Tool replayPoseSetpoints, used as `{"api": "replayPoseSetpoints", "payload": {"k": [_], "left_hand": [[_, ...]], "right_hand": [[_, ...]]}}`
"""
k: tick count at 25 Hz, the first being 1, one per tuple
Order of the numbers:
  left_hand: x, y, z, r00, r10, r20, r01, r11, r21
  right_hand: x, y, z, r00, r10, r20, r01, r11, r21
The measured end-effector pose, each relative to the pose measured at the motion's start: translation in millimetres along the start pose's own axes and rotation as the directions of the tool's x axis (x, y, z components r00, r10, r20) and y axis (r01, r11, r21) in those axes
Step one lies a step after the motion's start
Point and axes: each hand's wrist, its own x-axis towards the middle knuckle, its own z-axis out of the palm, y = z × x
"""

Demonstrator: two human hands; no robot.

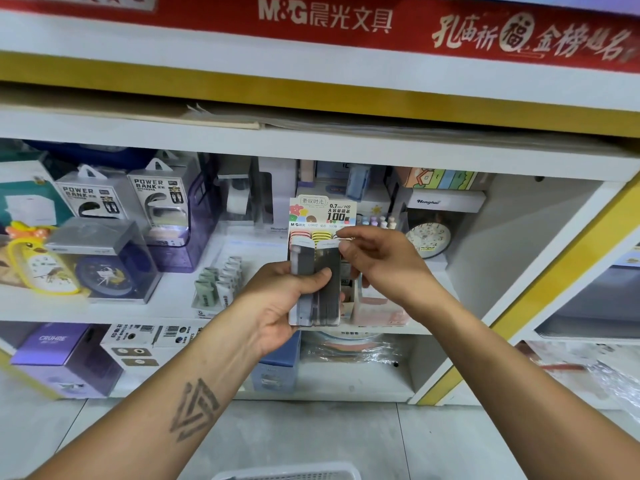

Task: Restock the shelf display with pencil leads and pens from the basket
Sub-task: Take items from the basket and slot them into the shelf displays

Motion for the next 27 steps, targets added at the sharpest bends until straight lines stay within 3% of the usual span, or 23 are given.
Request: {"api": "replayPoseSetpoints", "payload": {"k": [2, 4, 8, 12, 15, 18, 22, 25, 27], "left_hand": [[0.3, -1.0, 2.1, 1.0, 0.004, 0.015, -0.004, 1.0, 0.021], [0.5, -0.4, 2.4, 0.999, 0.016, 0.038, -0.016, 1.0, 0.012], [-1.6, 0.5, 3.9, 0.994, 0.013, 0.108, -0.014, 1.0, 0.009], [0.5, 2.2, 5.5, 0.998, 0.036, 0.06, -0.038, 0.999, 0.037], [3.2, 7.3, -1.6, 0.997, 0.074, -0.028, -0.072, 0.996, 0.048], [1.7, 10.4, -4.2, 0.997, 0.061, -0.057, -0.057, 0.996, 0.073], [-1.7, 12.2, -2.0, 0.999, -0.043, 0.014, 0.041, 0.996, 0.083], [-3.8, 12.0, -1.9, 0.999, -0.049, 0.025, 0.047, 0.996, 0.075], [-4.5, 11.0, -2.1, 0.999, -0.049, 0.021, 0.047, 0.996, 0.077]], "right_hand": [[-2.4, -2.0, -1.8, 0.996, 0.043, 0.072, -0.06, 0.969, 0.24], [-4.3, -1.5, -6.8, 0.992, 0.035, 0.124, -0.079, 0.926, 0.37], [-8.1, 1.6, -15.4, 0.986, -0.029, 0.165, -0.047, 0.897, 0.439], [-3.7, -0.2, -29.4, 0.998, -0.065, 0.012, 0.054, 0.902, 0.429], [0.6, -0.8, -40.8, 0.985, -0.117, -0.123, 0.148, 0.947, 0.283], [4.4, 3.8, -38.5, 0.957, -0.232, -0.177, 0.225, 0.973, -0.057], [5.1, 9.9, -25.0, 0.934, -0.351, -0.06, 0.303, 0.872, -0.383], [1.3, 11.2, -18.2, 0.907, -0.414, 0.075, 0.396, 0.78, -0.484], [0.9, 8.5, -18.7, 0.882, -0.47, 0.032, 0.42, 0.754, -0.505]]}}
